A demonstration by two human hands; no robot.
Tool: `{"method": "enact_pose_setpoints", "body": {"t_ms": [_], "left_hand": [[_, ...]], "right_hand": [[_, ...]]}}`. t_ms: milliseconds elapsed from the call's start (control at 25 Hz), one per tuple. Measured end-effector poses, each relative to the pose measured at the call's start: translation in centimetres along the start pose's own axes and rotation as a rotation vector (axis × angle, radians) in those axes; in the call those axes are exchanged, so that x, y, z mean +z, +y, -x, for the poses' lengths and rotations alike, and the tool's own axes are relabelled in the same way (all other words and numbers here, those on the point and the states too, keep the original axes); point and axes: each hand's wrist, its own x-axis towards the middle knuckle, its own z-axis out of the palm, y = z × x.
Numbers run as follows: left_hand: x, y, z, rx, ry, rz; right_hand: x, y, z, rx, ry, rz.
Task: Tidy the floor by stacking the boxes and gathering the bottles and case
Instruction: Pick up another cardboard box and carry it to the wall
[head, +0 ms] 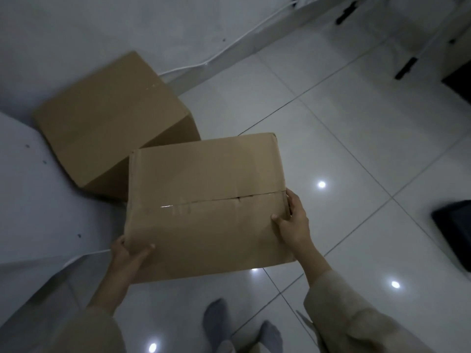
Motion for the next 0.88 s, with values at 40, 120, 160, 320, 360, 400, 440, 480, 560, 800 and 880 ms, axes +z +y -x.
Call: {"method": "enact_pose_setpoints", "body": {"t_ms": [40,120,160,320,360,400,440,480,560,800,880], "left_hand": [[-0.3,-0.6,-0.9,-0.010,-0.001,-0.007],[-0.8,-1.5,-2.3,-0.005,-0.006,-0.016],[-1.1,-2.0,-2.9,-0.005,-0.013,-0.025],[-1.1,-2.9,-3.3,-0.012,-0.056,-0.086],[-1.0,-2.9,-3.0,-0.013,-0.055,-0.095],[-0.8,-2.9,-2.7,-0.016,-0.056,-0.096],[-0.7,-2.8,-2.3,-0.008,-0.056,-0.098],[-0.4,-2.4,-1.8,-0.004,-0.051,-0.105],[0.5,-1.2,-0.6,0.012,-0.015,-0.126],[3.8,6.7,6.9,0.163,-0.091,-0.189],[4.4,10.4,10.9,0.231,-0.144,-0.164]], "right_hand": [[0.9,0.2,-0.7,-0.001,-0.015,0.017],[2.5,0.8,-1.8,-0.005,-0.053,0.066],[3.0,1.1,-2.1,0.000,-0.078,0.105],[3.6,2.8,-2.2,0.039,-0.169,0.249],[3.4,3.0,-2.0,0.060,-0.188,0.245],[3.1,3.1,-1.7,0.077,-0.212,0.243],[2.8,3.2,-1.5,0.090,-0.244,0.254],[2.5,3.1,-1.2,0.098,-0.275,0.282],[1.8,2.5,-0.5,0.096,-0.303,0.331],[-0.6,-2.9,4.8,-0.044,-0.324,0.295],[-2.6,-5.8,7.4,-0.095,-0.305,0.229]]}}
